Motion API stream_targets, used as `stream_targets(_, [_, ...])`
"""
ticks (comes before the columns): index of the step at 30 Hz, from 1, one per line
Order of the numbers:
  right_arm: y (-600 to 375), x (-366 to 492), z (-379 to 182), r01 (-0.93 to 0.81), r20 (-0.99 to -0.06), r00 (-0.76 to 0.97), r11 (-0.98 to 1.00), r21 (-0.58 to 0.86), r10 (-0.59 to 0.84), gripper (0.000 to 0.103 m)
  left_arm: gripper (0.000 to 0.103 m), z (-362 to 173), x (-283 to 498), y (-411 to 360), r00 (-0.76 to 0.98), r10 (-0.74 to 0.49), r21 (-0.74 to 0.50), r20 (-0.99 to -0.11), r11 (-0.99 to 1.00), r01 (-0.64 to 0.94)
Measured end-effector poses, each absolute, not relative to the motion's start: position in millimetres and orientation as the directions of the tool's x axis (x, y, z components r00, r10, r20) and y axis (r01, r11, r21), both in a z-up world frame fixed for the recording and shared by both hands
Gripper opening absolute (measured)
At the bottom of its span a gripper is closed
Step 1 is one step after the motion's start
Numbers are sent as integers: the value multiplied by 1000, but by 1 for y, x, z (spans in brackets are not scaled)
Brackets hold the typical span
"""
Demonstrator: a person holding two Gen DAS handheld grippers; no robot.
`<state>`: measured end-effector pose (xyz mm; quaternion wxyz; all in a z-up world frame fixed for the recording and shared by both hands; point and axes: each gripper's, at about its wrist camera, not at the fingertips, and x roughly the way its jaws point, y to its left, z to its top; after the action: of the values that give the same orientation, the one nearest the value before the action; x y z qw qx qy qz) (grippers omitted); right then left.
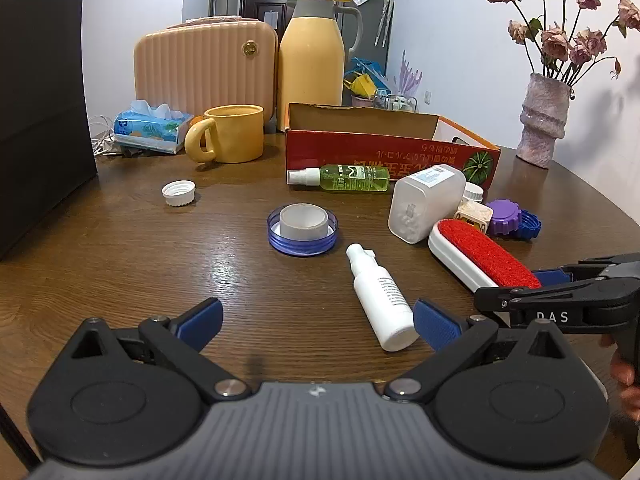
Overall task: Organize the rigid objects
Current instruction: 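Move the right gripper to the red lint brush handle and close, then grasp the white spray bottle with the left gripper while the right holds the brush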
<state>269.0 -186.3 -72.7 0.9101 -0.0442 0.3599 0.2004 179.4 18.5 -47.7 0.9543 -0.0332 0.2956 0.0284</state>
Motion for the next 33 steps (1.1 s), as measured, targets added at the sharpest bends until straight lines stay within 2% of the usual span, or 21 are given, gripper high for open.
stream_targets(15, [-201,248,-58,-393,-592,713,913,107,377,55,103,-45,190,7,819,23,-52,-573,997,-64])
stream_targets(25, [-228,242,-54,-334,-564,757,937,101,330,55,103,-51,212,-13,800,13,-69,-599,995,-67])
stream_targets(31, [-243,241,-54,-303,-556,773,948,101,306,55,90,-57,225,-24,779,24,-77,-627,993,-93])
stream_targets(33, [-247,241,-54,-295,-555,776,950,101,300,55,89,-59,229,-26,772,33,-74,-634,992,-103])
